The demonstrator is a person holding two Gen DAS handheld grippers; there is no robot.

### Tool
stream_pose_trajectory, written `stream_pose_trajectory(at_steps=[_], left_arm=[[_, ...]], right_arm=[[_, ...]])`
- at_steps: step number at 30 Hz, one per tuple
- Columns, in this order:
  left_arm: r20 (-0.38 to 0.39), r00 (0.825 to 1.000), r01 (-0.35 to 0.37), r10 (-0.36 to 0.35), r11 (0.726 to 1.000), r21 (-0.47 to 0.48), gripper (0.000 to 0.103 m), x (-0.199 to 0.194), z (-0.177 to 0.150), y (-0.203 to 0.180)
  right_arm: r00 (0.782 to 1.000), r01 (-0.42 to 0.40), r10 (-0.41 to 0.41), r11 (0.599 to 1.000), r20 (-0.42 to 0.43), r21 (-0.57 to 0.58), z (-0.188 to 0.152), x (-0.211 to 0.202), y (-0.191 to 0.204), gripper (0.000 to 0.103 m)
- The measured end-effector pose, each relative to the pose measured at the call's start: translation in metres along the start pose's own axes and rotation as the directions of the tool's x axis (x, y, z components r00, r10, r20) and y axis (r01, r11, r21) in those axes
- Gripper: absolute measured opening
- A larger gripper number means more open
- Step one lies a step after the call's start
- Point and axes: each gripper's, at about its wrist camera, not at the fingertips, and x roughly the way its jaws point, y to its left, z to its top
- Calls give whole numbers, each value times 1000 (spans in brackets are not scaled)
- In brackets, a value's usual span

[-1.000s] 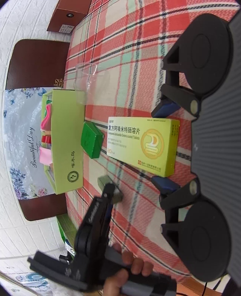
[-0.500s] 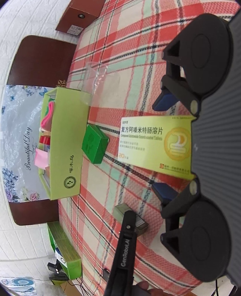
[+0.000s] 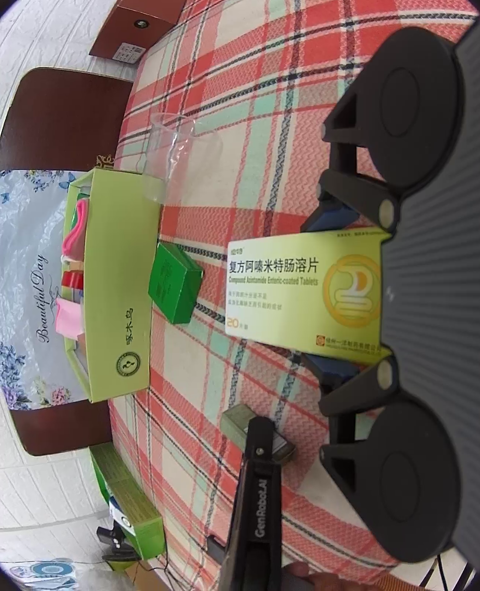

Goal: Organize objects
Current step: 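Carry block and yellow box into the lime-green box and open both grippers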

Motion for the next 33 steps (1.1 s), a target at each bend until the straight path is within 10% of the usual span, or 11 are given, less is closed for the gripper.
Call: stream_pose_trajectory(at_steps=[14, 33], left_arm=[[197, 980, 34, -38, 999, 23, 23, -37, 70, -11], [258, 965, -71, 55, 996, 51, 23, 24, 188, -21]], right_arm=[[976, -88, 77, 995, 202, 48, 59, -37, -20, 66], [938, 56, -63, 998, 342, 28, 193, 30, -57, 66]])
